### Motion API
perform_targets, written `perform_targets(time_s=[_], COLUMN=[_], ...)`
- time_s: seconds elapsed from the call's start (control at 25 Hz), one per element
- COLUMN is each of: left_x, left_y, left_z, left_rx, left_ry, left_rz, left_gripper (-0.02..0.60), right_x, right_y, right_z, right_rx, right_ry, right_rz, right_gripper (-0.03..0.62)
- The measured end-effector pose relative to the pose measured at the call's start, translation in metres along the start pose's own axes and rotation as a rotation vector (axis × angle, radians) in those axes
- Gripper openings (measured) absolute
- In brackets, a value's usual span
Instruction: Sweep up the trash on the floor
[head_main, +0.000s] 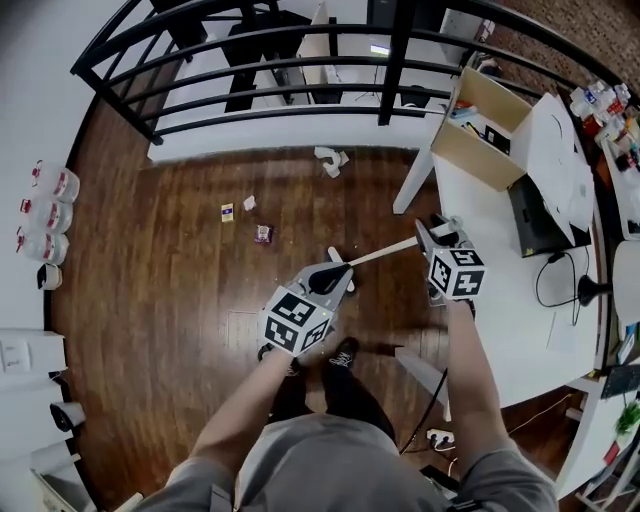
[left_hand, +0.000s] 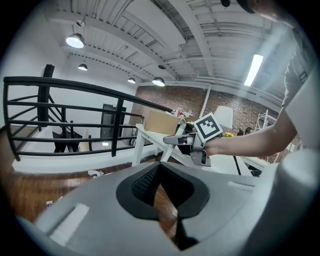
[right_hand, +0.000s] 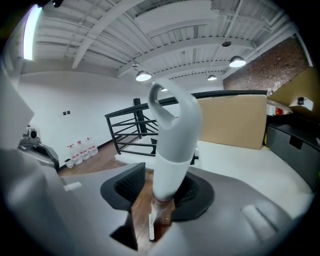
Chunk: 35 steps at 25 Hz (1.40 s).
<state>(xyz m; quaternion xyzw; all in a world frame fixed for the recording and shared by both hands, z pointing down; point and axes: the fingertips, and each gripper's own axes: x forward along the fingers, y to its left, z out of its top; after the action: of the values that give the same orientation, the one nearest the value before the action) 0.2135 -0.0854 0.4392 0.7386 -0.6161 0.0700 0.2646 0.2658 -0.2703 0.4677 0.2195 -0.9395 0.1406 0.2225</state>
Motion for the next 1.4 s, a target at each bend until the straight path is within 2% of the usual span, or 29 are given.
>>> perform_targets(time_s=[0.12, 0.48, 0.72, 1.0, 1.04, 1.16, 1.4], left_x=[-0.009, -0.076, -0.136, -0.191, -0.196, -0.211, -0.251], left_y=[0.009, 0.038, 0.053, 0.052, 0.05, 0.046, 0.041], left_z=[-0.007, -0.043, -0.079, -0.139, -0.147, -0.168, -0.196], left_rx=[-0.017, -0.084, -0.111, -0.15, -0.155, -0.159, -0.148], left_ry=[-0.003, -0.02, -0.033, -0.041, -0.04, -0.033, -0.039], left_rz=[0.015, 0.067, 0.105, 0.124, 0.123, 0.123, 0.178], left_gripper=[0.0, 0.0, 0.0, 0.0, 0.01, 0.102, 0.197], right_x=[0.004, 0.006, -0.016, -0.064, -0.07, -0.088, -0.123], right_y=[0.034, 0.162, 0.259, 0.355, 0.368, 0.408, 0.497], right_z=[-0.001, 0.004, 0.019, 0.024, 0.024, 0.025, 0.025], right_rx=[-0.056, -0.228, -0.353, -0.382, -0.38, -0.377, -0.366], right_ry=[0.017, 0.054, 0.044, 0.029, 0.025, 0.018, -0.003], right_rz=[0.057, 0.208, 0.288, 0.392, 0.41, 0.469, 0.603], right_gripper=[0.06, 0.054, 0.054, 0.054, 0.054, 0.054, 0.054])
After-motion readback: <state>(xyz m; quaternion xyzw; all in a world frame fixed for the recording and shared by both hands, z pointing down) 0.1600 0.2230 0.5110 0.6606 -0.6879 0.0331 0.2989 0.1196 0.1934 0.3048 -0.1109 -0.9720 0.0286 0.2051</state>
